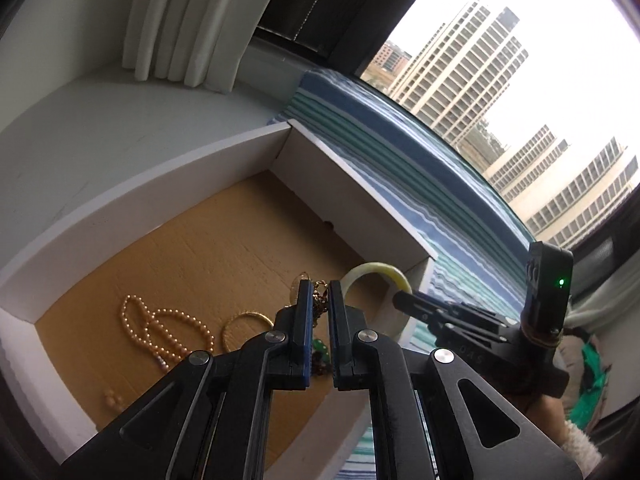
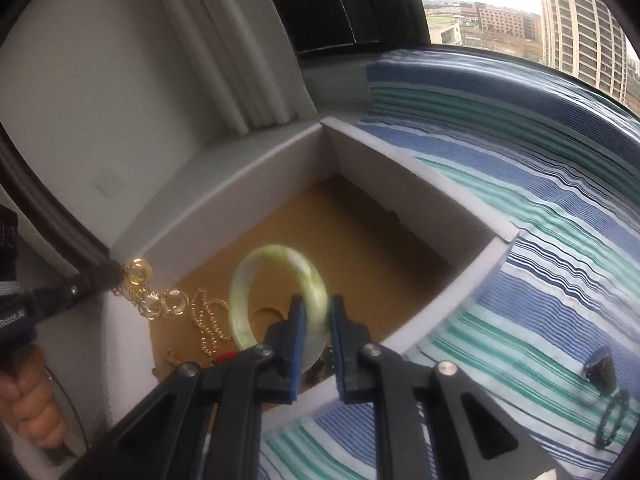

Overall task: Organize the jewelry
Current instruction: 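Carry earrings and jade bangle into the white box and open both grippers, then withdraw both tools from the box back over the bedspread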

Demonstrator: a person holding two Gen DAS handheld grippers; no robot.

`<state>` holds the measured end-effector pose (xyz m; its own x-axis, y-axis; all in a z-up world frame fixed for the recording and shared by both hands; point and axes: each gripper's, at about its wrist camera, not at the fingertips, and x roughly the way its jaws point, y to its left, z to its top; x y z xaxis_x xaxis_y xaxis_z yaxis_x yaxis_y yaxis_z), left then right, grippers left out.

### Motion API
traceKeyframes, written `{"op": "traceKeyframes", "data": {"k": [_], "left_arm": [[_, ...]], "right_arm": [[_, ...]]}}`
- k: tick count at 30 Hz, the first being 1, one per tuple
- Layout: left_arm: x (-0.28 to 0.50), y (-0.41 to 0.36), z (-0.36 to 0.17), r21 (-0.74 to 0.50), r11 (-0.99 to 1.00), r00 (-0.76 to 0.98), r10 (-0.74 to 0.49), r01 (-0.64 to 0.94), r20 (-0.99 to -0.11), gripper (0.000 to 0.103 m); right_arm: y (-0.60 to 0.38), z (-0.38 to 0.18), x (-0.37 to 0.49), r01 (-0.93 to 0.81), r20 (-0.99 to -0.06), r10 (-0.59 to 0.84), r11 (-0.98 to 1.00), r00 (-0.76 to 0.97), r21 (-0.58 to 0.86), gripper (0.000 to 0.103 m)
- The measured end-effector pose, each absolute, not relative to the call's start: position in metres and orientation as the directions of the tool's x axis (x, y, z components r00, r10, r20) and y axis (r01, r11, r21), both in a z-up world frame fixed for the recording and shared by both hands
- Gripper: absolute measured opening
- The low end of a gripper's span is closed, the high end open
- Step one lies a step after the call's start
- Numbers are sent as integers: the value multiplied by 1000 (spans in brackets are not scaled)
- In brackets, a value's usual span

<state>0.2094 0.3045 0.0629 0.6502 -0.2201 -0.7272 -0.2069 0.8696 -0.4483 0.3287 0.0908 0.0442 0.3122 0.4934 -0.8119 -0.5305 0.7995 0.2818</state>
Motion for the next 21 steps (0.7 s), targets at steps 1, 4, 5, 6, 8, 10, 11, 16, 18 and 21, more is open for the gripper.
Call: {"op": "traceKeyframes", "data": {"k": [1, 4, 5, 6, 8, 10, 11, 16, 18, 21], "left_arm": [[220, 306, 55, -441, 870, 638, -214, -219, -739, 4], [246, 310, 31, -422, 872, 604, -201, -249, -771, 4], [252, 311, 25, -414, 872, 593, -195, -259, -781, 4], [257, 312, 19, -406, 873, 584, -186, -272, -790, 4], [262, 313, 8, -387, 873, 568, -165, -296, -806, 5], [268, 315, -3, -369, 876, 557, -147, -311, -818, 6], [268, 316, -6, -358, 876, 552, -133, -322, -823, 10], [249, 327, 8, -342, 870, 589, -76, -355, -805, 70], [234, 329, 20, -348, 872, 607, -77, -343, -791, 71], [200, 323, 42, -348, 882, 638, -72, -319, -767, 80]], "right_arm": [[98, 36, 334, -531, -829, 469, 806, 303, 261, 13], [114, 16, 345, -537, -868, 399, 821, 296, 194, 13], [117, 13, 346, -540, -874, 388, 821, 294, 183, 14], [119, 9, 348, -540, -877, 381, 823, 293, 177, 14], [125, 2, 354, -542, -884, 375, 821, 280, 177, 15], [128, 0, 353, -543, -887, 356, 826, 293, 152, 15], [126, 2, 351, -544, -880, 351, 829, 320, 133, 15], [95, 35, 336, -512, -825, 368, 852, 429, 114, 31], [74, 54, 323, -504, -776, 399, 855, 489, 122, 48], [34, 78, 293, -500, -716, 428, 856, 551, 127, 56]]}}
